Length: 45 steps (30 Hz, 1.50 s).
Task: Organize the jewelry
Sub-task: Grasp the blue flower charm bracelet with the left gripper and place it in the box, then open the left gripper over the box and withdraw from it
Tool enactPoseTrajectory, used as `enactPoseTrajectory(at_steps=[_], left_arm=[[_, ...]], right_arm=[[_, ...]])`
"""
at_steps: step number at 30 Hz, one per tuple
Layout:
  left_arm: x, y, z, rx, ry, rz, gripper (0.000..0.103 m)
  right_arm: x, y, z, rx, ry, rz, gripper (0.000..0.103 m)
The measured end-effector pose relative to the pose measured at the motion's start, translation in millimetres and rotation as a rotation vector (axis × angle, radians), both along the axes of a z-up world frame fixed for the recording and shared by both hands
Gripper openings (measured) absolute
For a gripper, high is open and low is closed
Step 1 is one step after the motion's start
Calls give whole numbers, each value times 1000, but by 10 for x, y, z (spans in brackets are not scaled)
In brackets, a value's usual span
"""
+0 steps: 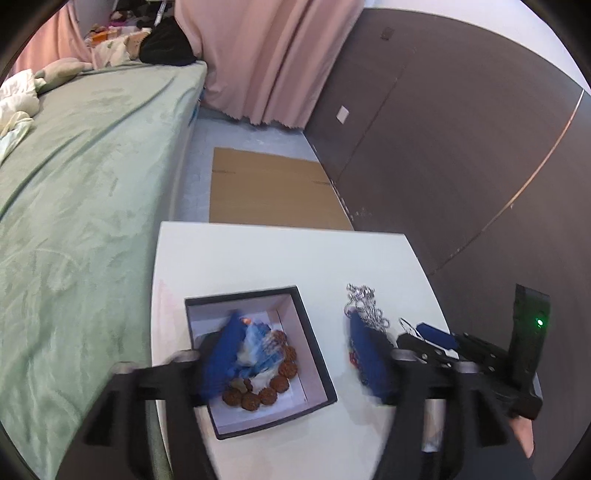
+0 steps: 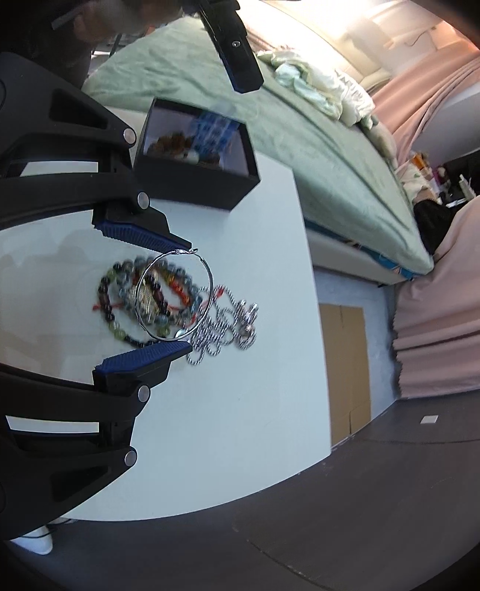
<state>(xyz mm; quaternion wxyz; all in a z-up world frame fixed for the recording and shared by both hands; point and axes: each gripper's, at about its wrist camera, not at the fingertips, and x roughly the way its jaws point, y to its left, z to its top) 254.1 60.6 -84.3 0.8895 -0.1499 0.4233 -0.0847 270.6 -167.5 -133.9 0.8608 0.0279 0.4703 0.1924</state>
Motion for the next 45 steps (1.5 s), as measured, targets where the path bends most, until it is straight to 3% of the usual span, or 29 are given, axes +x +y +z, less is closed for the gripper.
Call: enactPoseTrajectory(at_steps=[7, 13, 27, 30, 32, 45], left_arm=[[-42, 125, 22, -6, -7, 50, 77], [-87, 302, 83, -6, -38, 135, 94], [-169, 679, 127, -47, -48, 299, 94], [-178, 701, 118, -47, -47, 313, 94], [-168, 704, 105, -42, -42, 316, 94], [-92, 199, 77, 70, -59, 159, 94]], right_arm=[[-81, 140, 239, 105, -58, 39, 49], [-109, 347, 328, 163, -80, 78, 49], [13, 788, 230, 313, 1, 139, 50], [68, 845, 183, 364, 41, 148, 55], [117, 840, 157, 379, 62, 142, 70], [93, 141, 309, 376, 22, 32, 85]])
